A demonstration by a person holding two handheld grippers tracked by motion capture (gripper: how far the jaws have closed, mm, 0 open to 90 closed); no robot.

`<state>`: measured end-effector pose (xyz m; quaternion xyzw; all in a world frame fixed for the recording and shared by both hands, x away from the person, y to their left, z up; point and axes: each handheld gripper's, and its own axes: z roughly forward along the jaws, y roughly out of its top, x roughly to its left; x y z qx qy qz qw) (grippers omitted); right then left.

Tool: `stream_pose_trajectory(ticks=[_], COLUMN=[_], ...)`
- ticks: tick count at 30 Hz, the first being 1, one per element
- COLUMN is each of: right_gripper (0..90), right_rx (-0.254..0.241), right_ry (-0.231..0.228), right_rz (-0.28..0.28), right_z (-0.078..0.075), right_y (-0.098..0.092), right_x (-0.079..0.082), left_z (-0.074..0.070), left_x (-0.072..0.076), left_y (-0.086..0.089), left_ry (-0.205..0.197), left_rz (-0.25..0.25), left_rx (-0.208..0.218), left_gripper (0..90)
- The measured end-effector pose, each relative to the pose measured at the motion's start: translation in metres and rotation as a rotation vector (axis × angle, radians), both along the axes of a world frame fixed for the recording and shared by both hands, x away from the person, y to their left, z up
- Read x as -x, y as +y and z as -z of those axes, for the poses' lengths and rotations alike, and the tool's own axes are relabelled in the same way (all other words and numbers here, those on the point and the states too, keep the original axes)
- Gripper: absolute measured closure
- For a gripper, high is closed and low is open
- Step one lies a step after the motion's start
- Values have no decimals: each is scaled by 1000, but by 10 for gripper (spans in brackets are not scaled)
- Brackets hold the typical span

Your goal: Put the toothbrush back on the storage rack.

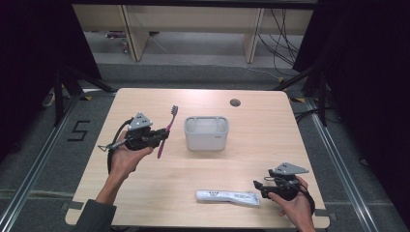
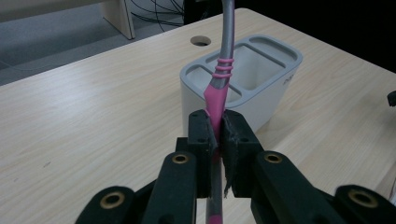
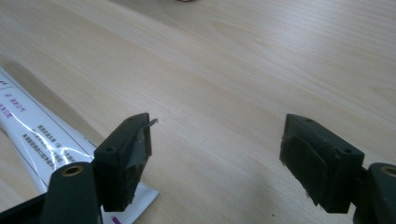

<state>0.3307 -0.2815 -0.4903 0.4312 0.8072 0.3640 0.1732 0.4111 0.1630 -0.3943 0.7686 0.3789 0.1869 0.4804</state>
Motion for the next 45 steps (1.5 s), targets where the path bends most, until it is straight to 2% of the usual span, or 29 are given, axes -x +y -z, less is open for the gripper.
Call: stream_pose_trajectory(ticks=[3,5,10,11,12,13,14,15,20,21,25,28,29,30,34,40,45], right_gripper=[255,254,255,255,255,255,255,255,255,255,255,255,254,254,255,255,254], right_rx=[-6,-15,-13,-39,-39,-27,-27,-7,-23,-12,-8,-9,-27,-27,-4,-3,-2], right_ry=[2,17,14,31,31,16,16,5,23,6,4,4,28,28,0,1,5], right_rz=[7,14,13,29,29,-2,-2,5,-8,-2,-5,-4,25,25,3,0,-2], right_z=[0,0,0,1,1,2,2,1,1,1,1,1,0,0,0,1,1], right_y=[0,1,0,2,2,0,0,-1,-1,-2,-2,-2,-1,-1,-3,-3,-3], right_x=[0,1,0,2,2,-1,-1,0,-1,-1,-1,-1,2,2,-1,-1,-1], left_z=[-2,-3,-5,-7,-7,-10,-10,-12,-18,-20,-24,-25,-26,-26,-26,-26,-25], left_x=[-6,-9,-14,-17,-17,-20,-20,-23,-28,-31,-35,-36,-37,-39,-47,-56,-61], left_y=[-4,-6,-11,-14,-14,-17,-17,-21,-29,-33,-41,-43,-45,-46,-51,-57,-61], left_ry=[-13,-20,-36,-39,-39,-45,-45,-49,-59,-65,-78,-77,-80,-84,-87,-87,-96], left_rz=[-12,-19,-28,-35,-35,-38,-38,-41,-45,-43,-46,-46,-47,-50,-62,-81,-89], left_rx=[21,23,37,42,42,47,47,53,62,62,74,87,94,94,116,127,117], left_gripper=[821,821,821,821,821,821,821,821,821,821,821,821,821,821,821,821,821])
